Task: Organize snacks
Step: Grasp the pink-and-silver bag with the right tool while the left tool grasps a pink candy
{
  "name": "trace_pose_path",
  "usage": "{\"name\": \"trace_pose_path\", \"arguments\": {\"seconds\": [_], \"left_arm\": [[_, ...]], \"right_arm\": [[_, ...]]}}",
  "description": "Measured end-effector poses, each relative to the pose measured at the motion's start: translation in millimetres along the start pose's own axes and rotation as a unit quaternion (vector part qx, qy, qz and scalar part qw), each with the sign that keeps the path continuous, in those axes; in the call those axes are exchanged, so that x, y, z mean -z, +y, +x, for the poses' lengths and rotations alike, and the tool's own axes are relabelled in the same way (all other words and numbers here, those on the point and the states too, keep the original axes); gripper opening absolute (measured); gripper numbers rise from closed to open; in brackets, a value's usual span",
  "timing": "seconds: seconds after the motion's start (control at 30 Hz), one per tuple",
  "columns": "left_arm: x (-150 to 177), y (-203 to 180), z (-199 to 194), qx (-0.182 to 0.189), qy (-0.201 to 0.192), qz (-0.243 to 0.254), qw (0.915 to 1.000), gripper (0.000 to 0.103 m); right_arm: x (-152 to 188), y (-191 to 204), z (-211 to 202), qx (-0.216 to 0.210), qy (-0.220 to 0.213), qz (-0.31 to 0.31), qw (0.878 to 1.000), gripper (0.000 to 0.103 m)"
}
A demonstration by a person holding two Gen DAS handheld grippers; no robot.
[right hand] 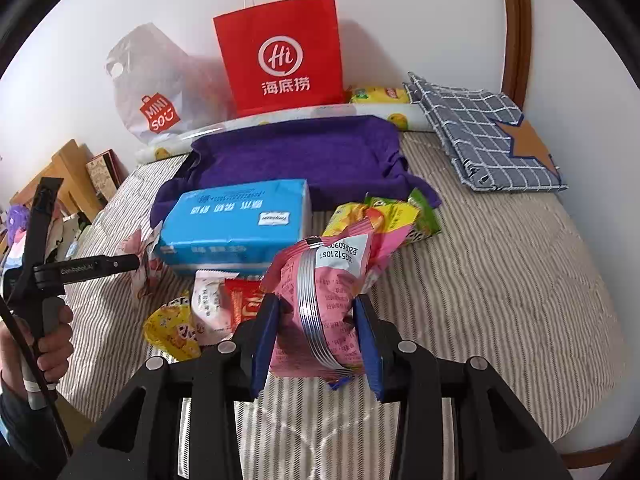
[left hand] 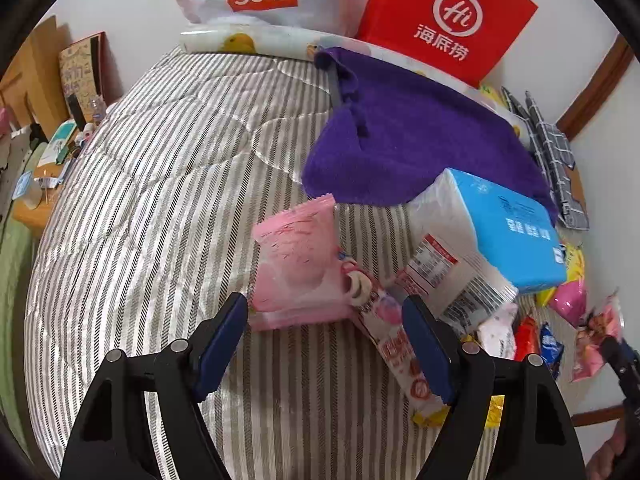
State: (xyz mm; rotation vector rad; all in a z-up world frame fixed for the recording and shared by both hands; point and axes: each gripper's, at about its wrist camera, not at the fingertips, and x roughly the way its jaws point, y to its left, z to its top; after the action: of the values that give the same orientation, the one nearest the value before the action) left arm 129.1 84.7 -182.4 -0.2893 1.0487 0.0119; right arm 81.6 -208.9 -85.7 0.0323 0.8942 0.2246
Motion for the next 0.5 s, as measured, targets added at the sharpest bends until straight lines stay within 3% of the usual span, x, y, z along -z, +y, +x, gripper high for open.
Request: {"name": "trace_pose_path", "arguments": {"seconds": [0.13,0.27,0.5], "left_arm": [[-1.1,2.6,-4.7,-0.003,-0.001,0.001,1.0,0.07],[-3.1,10.1,-16.0,-0.036,-0.021,0.007,0.9991,0.07],[-24.0,16.1,-23.0,-0.013,-0.04,-0.009,0.9991,0.077]], "right_arm": [[0.6,-7.5,-0.9,0.0,0.003,0.006,1.0,0.036],[1.7,-13.3,-0.2,0.003,0.003,0.01,1.0,0.036],[-2.3,-18.4,2.3,0.006,0.006,0.012,1.0,0.036]]}}
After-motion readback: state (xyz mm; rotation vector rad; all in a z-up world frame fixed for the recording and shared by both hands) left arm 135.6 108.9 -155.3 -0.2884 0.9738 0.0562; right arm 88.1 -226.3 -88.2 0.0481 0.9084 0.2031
